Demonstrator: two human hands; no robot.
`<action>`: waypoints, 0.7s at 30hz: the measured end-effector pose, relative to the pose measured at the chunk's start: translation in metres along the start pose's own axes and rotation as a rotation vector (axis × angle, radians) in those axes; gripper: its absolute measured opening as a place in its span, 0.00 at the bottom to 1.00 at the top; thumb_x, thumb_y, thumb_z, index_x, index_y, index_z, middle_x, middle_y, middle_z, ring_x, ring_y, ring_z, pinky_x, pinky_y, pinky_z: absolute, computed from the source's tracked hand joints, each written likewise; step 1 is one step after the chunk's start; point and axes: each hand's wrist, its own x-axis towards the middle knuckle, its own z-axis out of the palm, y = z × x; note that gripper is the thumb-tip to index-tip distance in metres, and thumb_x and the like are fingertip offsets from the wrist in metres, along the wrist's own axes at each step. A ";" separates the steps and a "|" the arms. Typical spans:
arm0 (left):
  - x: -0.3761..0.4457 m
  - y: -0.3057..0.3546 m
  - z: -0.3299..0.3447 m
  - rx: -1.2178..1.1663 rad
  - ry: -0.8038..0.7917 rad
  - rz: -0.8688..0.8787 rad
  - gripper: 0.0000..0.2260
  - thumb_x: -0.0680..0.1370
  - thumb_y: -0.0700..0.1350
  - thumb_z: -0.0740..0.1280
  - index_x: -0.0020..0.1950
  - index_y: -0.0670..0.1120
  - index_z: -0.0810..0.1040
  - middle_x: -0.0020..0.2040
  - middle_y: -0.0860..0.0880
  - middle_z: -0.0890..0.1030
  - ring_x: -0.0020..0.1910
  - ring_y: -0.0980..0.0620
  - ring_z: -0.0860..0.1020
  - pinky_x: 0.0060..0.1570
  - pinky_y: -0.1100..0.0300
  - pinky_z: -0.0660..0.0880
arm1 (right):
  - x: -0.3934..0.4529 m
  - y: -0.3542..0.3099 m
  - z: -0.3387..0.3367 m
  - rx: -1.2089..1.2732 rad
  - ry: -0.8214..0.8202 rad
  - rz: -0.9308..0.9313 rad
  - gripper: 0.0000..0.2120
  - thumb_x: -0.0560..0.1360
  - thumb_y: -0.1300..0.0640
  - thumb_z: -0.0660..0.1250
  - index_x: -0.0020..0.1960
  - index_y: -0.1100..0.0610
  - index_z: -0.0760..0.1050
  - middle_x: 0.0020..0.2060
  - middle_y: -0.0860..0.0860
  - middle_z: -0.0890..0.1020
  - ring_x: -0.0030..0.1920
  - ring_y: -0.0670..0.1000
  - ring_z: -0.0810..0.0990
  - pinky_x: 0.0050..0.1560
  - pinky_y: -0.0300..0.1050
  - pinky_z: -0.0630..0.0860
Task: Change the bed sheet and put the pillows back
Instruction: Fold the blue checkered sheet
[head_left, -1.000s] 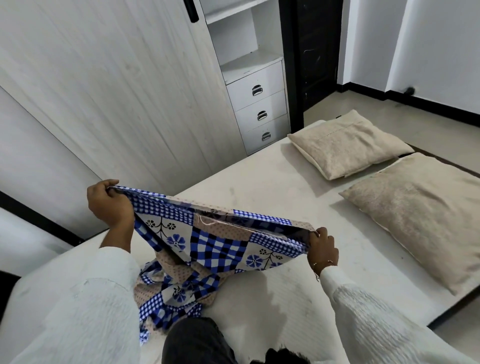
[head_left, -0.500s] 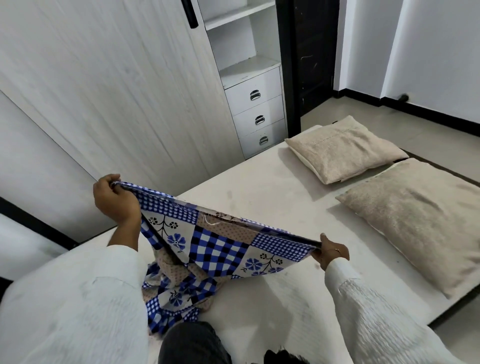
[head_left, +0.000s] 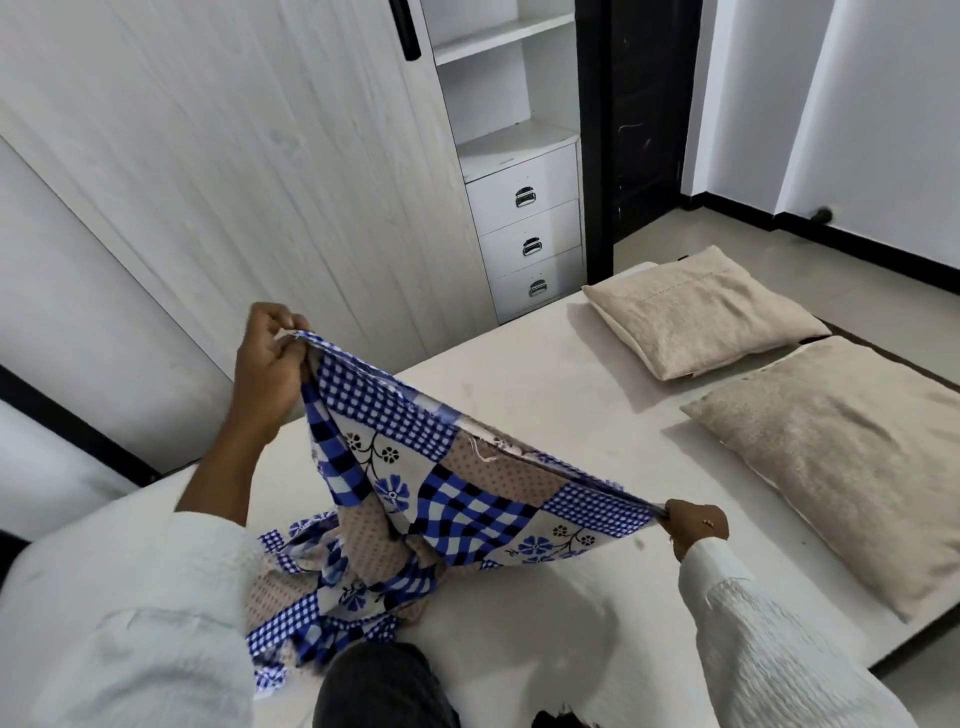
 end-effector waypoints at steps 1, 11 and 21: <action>0.006 -0.001 -0.001 0.024 -0.019 -0.033 0.19 0.76 0.26 0.53 0.40 0.51 0.66 0.40 0.53 0.73 0.33 0.66 0.73 0.36 0.70 0.70 | 0.002 0.000 0.001 -0.011 0.002 -0.003 0.13 0.74 0.70 0.59 0.32 0.61 0.66 0.34 0.56 0.71 0.31 0.49 0.69 0.20 0.33 0.70; 0.062 -0.055 0.028 0.329 0.111 -0.188 0.13 0.72 0.25 0.57 0.47 0.34 0.79 0.44 0.45 0.79 0.41 0.60 0.78 0.44 0.77 0.68 | 0.034 0.004 0.015 -0.554 0.033 -0.273 0.12 0.69 0.67 0.69 0.53 0.67 0.80 0.40 0.65 0.81 0.46 0.58 0.80 0.46 0.46 0.71; 0.149 -0.120 0.075 0.430 -0.046 -0.321 0.11 0.72 0.29 0.63 0.51 0.34 0.82 0.50 0.36 0.82 0.50 0.44 0.80 0.51 0.62 0.71 | 0.079 -0.051 0.060 -0.768 0.081 -0.325 0.16 0.71 0.52 0.71 0.36 0.67 0.80 0.30 0.60 0.78 0.34 0.57 0.76 0.33 0.44 0.70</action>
